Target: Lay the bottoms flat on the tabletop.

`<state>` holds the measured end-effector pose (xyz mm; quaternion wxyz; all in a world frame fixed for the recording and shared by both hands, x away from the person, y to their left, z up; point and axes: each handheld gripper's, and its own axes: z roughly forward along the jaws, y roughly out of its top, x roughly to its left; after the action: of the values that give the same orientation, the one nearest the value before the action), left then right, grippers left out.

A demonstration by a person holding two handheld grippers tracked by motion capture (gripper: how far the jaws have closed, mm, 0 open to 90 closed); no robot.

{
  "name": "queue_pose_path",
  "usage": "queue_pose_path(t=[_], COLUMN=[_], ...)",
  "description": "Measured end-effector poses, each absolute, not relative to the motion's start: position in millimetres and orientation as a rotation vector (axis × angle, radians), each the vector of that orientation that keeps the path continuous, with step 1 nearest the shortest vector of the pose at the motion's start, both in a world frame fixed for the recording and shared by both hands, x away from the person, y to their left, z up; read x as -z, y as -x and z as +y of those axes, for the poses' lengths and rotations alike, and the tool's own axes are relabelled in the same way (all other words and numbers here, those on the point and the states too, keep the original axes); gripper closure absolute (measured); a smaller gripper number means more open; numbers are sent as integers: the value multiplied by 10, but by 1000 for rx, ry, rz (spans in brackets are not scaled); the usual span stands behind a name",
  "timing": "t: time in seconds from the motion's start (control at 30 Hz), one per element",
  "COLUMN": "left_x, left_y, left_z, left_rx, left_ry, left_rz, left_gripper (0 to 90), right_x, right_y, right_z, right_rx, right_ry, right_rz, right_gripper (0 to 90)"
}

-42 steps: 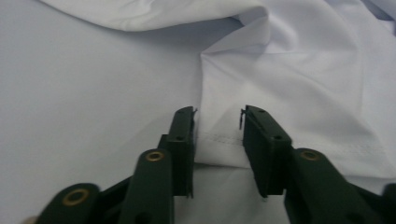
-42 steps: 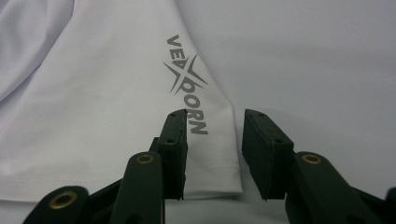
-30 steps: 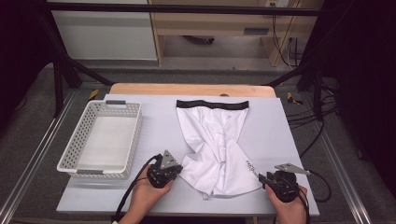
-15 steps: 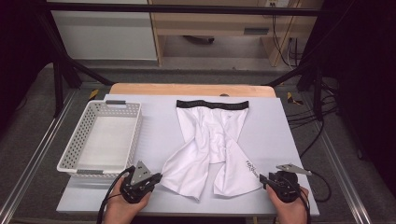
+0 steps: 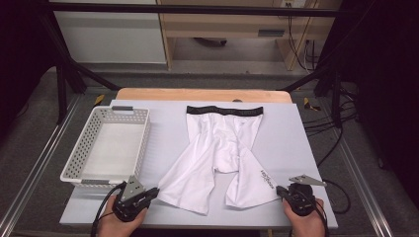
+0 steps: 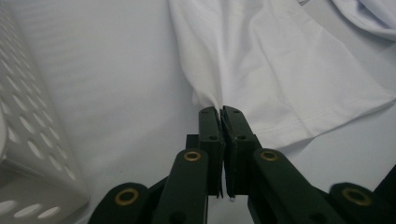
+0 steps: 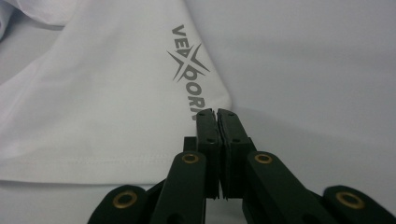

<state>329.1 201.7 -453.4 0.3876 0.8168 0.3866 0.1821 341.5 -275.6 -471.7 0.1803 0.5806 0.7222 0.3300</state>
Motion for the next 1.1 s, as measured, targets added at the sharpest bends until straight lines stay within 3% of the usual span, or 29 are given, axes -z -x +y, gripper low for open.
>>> queue_pose_path(t=[0.3,0.47,0.67,0.83,1.0,1.1], left_x=[4528,4543,4555,4561,4563,4559], left_y=[-3315,-3333,-3324,-3332,-3338,-3357], left_z=[2051,2071,2054,2052,2046,2065], left_rx=[-465,-458,-465,-456,-476,-493], left_ry=[-2082,-2088,-2098,-2104,-2097,-2077], left_rz=[990,1000,995,991,984,1002], left_gripper=[860,857,856,848,793,700], right_x=[4544,4468,4612,4666,4616,4492], right_y=[-3203,-3164,-3225,-3248,-3254,-3253], right_z=[-2855,-2624,-2201,-2166,-2245,-2329], right_rx=[-948,-1007,-932,-907,-1018,-1185], right_ry=[-1628,-1477,-1342,-1335,-1356,-1350], right_rz=[1934,2019,2250,2308,2239,2124], right_gripper=[893,893,893,884,666,600])
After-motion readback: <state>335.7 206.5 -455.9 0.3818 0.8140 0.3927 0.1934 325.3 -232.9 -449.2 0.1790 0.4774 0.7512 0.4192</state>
